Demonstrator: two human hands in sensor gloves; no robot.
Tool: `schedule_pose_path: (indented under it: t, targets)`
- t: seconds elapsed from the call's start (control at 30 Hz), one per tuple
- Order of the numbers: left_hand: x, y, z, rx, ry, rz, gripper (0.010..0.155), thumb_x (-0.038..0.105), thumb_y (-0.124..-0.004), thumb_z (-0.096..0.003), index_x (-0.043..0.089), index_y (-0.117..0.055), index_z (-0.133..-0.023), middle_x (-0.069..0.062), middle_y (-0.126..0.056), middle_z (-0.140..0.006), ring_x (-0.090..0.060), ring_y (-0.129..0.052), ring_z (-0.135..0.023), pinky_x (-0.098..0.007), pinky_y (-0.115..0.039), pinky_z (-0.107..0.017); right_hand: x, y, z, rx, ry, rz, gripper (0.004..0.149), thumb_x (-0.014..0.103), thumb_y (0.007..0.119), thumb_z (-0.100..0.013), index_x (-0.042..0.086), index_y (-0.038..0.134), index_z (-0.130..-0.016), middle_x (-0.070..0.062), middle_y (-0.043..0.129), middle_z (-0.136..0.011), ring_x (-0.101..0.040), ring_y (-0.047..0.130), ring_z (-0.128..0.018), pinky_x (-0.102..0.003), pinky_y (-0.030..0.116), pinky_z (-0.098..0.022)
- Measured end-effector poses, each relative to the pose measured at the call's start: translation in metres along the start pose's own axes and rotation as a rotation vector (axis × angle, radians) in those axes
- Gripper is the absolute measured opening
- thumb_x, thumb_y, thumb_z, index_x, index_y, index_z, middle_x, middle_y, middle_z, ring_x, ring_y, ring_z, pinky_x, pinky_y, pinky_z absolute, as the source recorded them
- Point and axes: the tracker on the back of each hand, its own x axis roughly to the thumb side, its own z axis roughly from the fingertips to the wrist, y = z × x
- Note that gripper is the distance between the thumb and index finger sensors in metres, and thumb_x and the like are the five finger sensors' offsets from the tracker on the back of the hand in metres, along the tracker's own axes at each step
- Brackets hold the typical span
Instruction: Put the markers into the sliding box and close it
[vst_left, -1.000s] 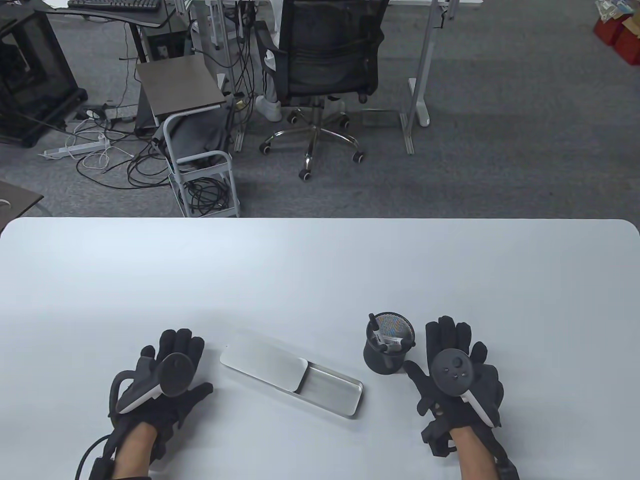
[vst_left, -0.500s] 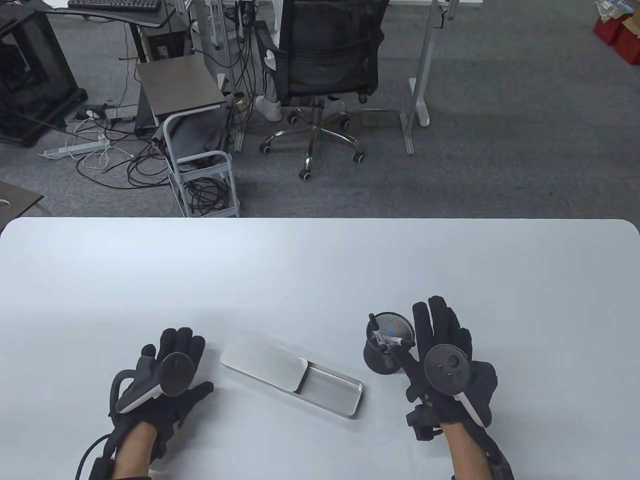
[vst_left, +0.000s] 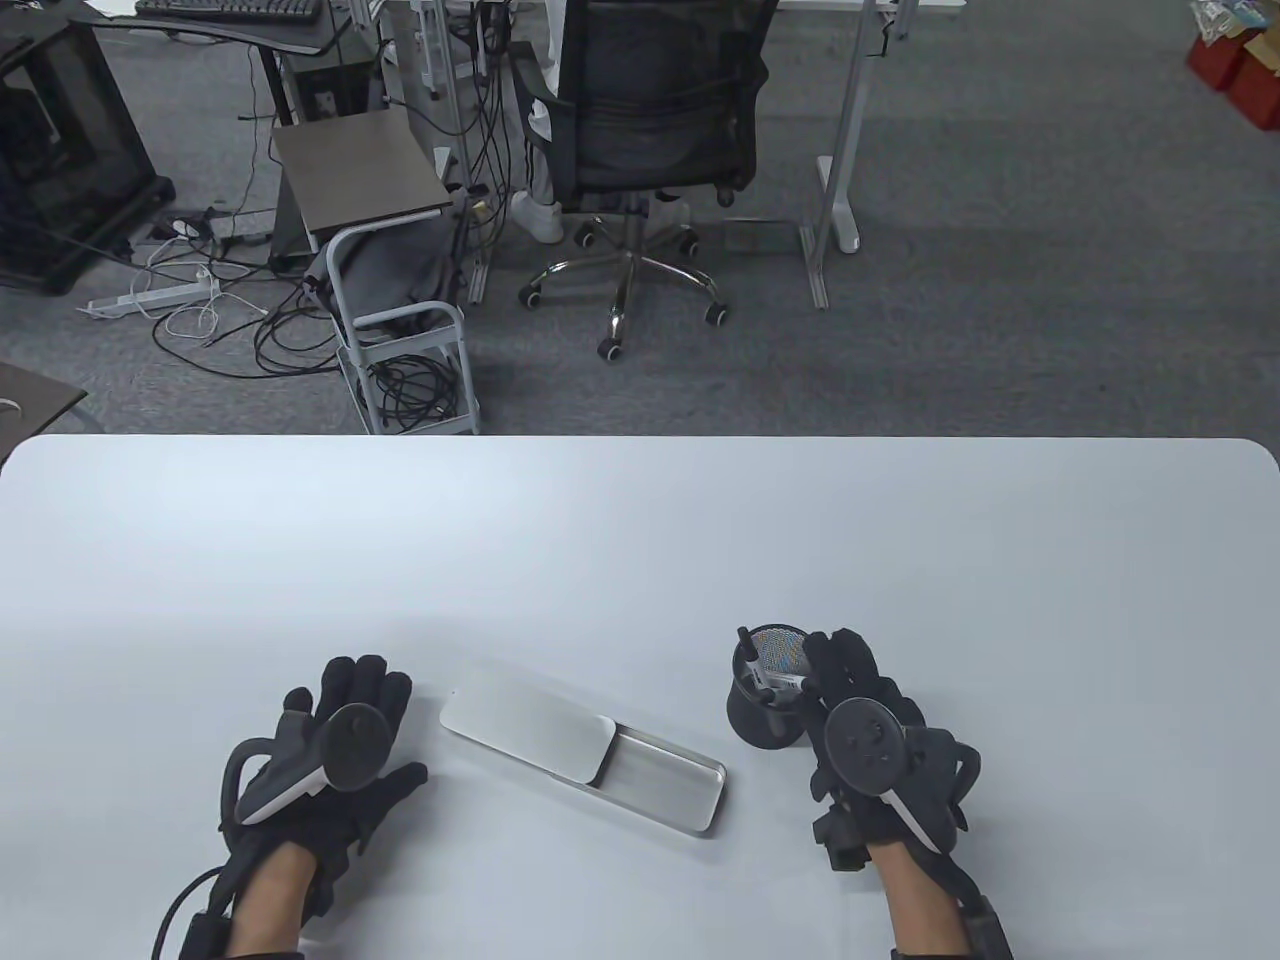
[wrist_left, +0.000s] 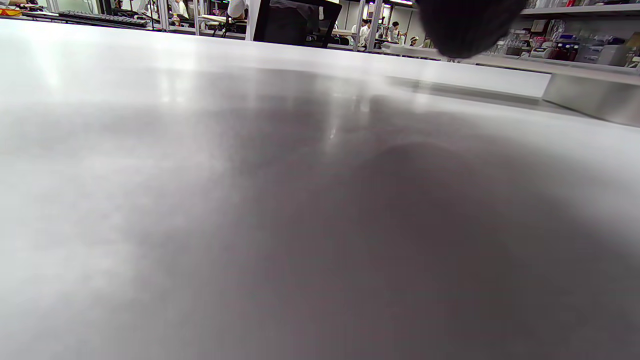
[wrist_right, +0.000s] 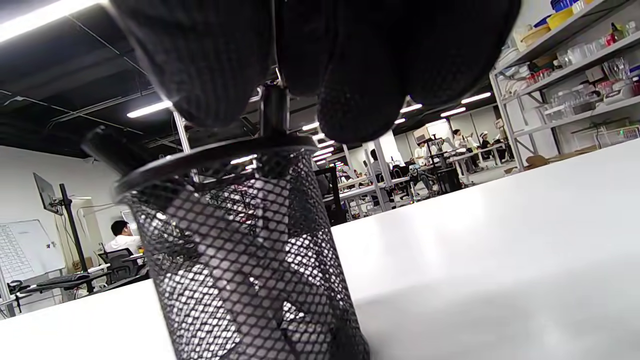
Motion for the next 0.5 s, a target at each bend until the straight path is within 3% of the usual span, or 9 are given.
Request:
schedule_pose_path:
  t: [0.5]
  targets:
    - [0.0007,0.0017,0.0005,0.007,-0.001,-0.002,0.087,0.063,-0.066,-0.0459,0.031,-0.017,-0.111,0.005,-0.002,-0.117,-0.025,0.005,-0.105,-0.057,-0.008,-0.071,0.0092,0.0047,0.0052,-0.070,-0.060,0.045,0.039,0.027,0.084,-0.045,0.034,0.089,-0.083,-0.003,0.089,-0.098,-0.017,0.103,-0.056,-0.044,0.088,-0.048]
